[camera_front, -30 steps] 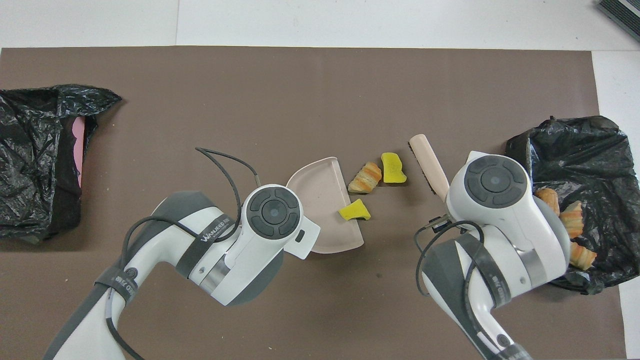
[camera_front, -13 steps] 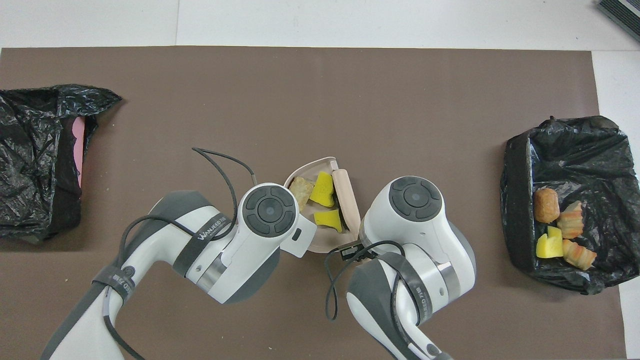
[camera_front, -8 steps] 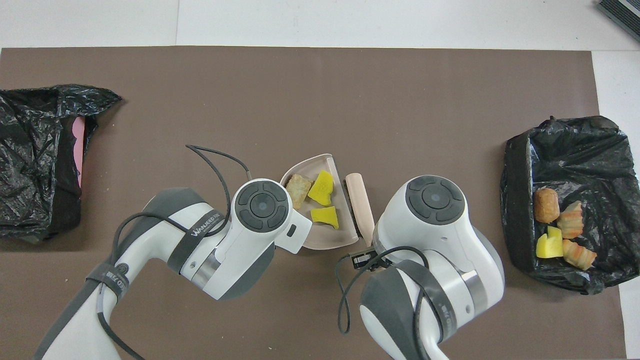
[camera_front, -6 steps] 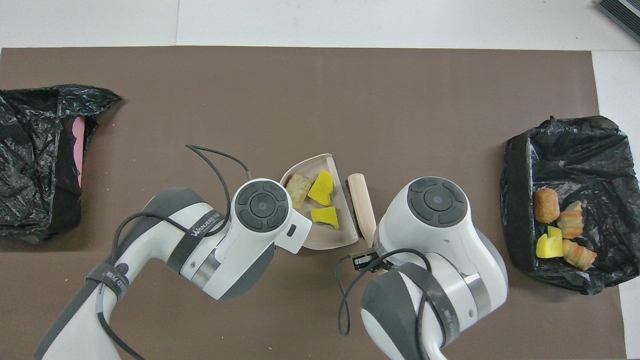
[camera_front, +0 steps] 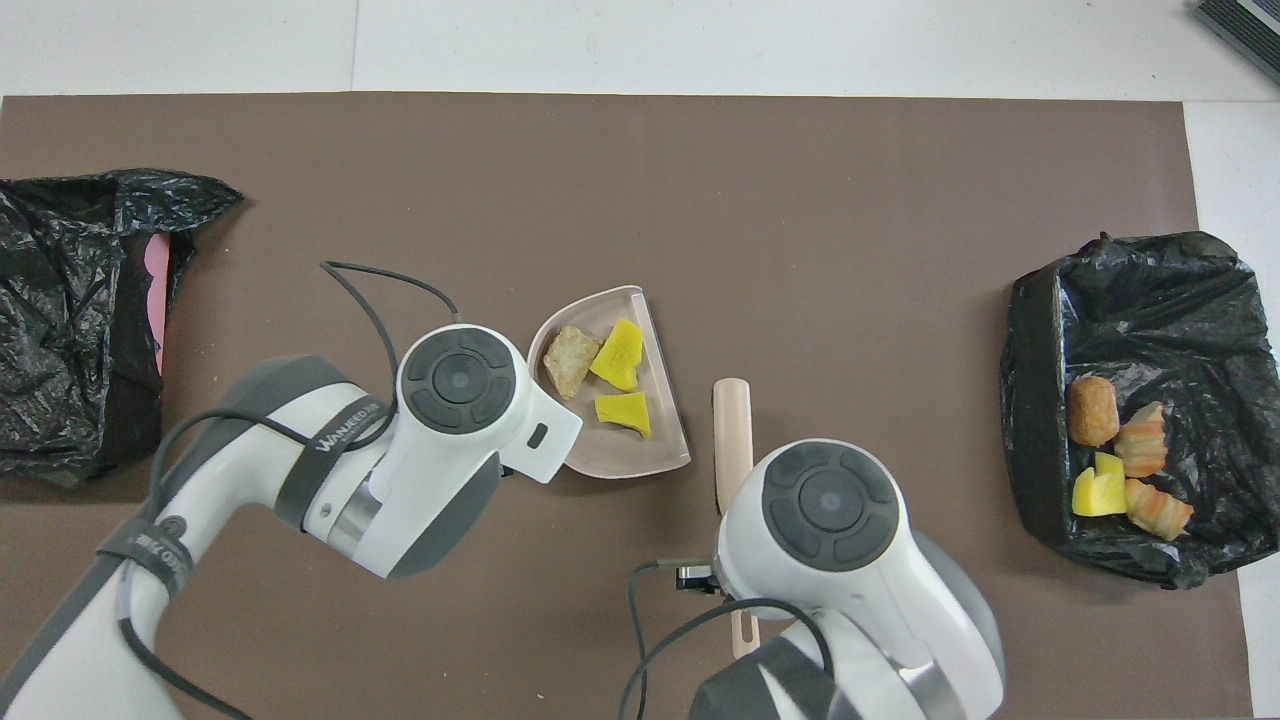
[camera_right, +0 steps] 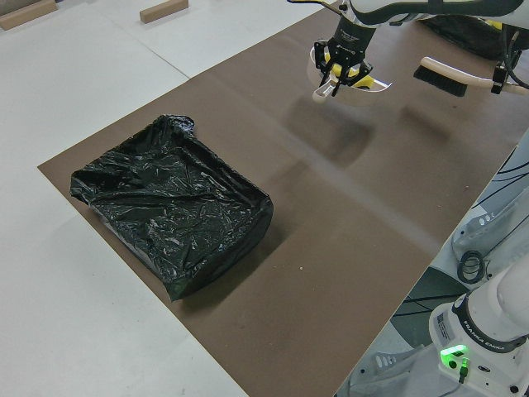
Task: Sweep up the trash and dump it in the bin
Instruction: 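Carry the dustpan to the bin nearest the left arm and tip it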
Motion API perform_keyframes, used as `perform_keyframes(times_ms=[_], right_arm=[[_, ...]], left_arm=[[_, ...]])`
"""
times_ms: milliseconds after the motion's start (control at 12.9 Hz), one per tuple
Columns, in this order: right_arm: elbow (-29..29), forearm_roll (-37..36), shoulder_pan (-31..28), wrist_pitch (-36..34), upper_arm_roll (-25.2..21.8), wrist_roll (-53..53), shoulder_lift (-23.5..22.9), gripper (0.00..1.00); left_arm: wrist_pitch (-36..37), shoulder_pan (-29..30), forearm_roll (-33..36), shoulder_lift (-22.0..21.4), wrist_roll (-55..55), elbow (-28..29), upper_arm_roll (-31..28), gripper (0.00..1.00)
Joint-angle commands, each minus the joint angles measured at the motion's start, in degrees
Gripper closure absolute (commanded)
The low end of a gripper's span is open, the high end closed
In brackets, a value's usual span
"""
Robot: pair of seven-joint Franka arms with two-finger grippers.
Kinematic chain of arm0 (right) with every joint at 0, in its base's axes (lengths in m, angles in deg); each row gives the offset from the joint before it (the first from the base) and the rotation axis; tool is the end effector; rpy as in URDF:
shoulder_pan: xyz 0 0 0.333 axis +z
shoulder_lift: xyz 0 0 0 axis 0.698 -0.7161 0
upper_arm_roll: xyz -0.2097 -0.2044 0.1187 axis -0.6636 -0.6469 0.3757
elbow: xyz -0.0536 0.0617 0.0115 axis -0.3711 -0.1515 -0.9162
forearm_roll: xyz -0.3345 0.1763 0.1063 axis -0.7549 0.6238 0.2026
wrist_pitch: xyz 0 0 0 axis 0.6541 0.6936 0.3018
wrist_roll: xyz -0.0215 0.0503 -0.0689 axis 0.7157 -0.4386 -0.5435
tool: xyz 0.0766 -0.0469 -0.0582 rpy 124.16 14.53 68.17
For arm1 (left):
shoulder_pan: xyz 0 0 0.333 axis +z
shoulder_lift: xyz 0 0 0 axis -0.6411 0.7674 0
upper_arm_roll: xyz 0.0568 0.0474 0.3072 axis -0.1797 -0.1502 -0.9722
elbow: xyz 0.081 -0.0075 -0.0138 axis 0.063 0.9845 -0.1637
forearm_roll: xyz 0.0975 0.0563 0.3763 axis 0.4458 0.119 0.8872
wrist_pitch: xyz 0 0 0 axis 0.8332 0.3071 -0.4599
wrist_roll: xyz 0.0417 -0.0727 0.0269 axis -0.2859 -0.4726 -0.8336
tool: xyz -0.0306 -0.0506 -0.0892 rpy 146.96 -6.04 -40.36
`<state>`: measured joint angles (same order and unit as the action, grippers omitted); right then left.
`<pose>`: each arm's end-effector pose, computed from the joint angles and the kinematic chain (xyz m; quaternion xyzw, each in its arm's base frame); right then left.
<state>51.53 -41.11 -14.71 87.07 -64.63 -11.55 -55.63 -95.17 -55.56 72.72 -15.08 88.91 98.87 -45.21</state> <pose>0.3063 0.3421 0.4194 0.9948 0.0114 -0.0985 0.0221 0.5385 -0.1346 0.4740 -0.7375 0.6713 -0.0056 0.0740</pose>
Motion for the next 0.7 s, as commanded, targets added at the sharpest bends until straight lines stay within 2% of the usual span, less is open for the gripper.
perform_keyframes(times_ms=[0, 155, 465, 620], right_arm=[[4.59, 1.42, 1.55, 5.73, 0.07, 1.85, 0.62, 1.00], [8.19, 1.43, 3.48, 9.78, 0.07, 4.04, 0.44, 1.00], [8.47, 1.87, 8.13, 14.71, -0.02, 8.62, -3.50, 1.00], [8.56, 1.87, 8.23, 14.38, -0.02, 7.75, -3.43, 1.00]], left_arm=[[0.87, 7.57, -1.42, -1.28, 11.65, -2.17, 0.60, 1.00], [2.44, 13.90, -3.53, -1.01, 17.74, -4.02, 0.51, 1.00], [3.16, 26.39, -4.94, -0.48, 23.45, -5.69, 0.51, 1.00], [3.16, 31.13, -5.12, 1.44, 26.37, -9.19, 0.34, 1.00]])
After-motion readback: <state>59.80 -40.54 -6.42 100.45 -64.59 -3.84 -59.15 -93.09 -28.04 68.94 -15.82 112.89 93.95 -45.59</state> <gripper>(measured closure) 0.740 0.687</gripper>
